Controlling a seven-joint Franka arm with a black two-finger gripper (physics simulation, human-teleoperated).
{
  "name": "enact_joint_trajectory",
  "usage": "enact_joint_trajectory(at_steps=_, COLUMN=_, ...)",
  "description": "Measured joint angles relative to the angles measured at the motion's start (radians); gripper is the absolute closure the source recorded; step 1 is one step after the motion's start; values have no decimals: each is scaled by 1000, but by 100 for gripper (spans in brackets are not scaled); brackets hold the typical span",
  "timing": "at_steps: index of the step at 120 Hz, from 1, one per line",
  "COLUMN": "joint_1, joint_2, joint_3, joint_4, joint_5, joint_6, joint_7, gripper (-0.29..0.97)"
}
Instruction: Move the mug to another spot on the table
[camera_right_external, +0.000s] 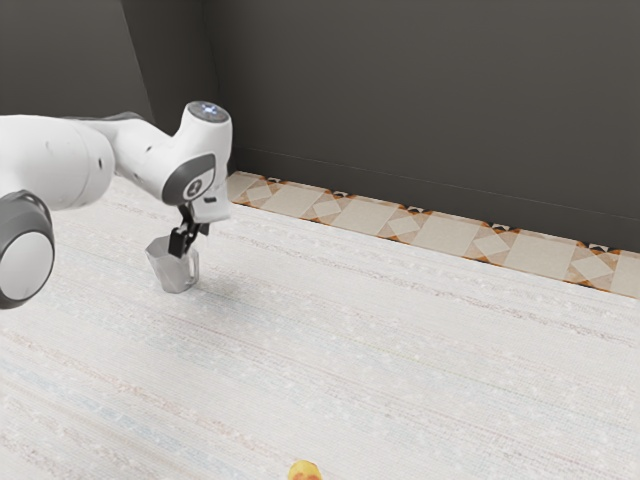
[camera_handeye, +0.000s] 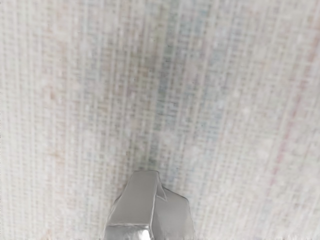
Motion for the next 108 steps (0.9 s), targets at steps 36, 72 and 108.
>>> enact_joint_trajectory(at_steps=36, joint_1=25, joint_2=0, joint_3=2, joint_4=-1, joint_5=-7, joint_6=-10, joint_7=6, gripper=2)
enact_joint_trajectory(at_steps=72, joint_1=42, joint_2=48, joint_3=2, joint_4=3, joint_5=-68, joint_6=19, joint_7=31, gripper=2)
enact_joint_trajectory(at_steps=108, joint_1=58, joint_2=74, joint_3=0, joint_4=3, joint_5=-113, joint_6=51, joint_7=59, gripper=2)
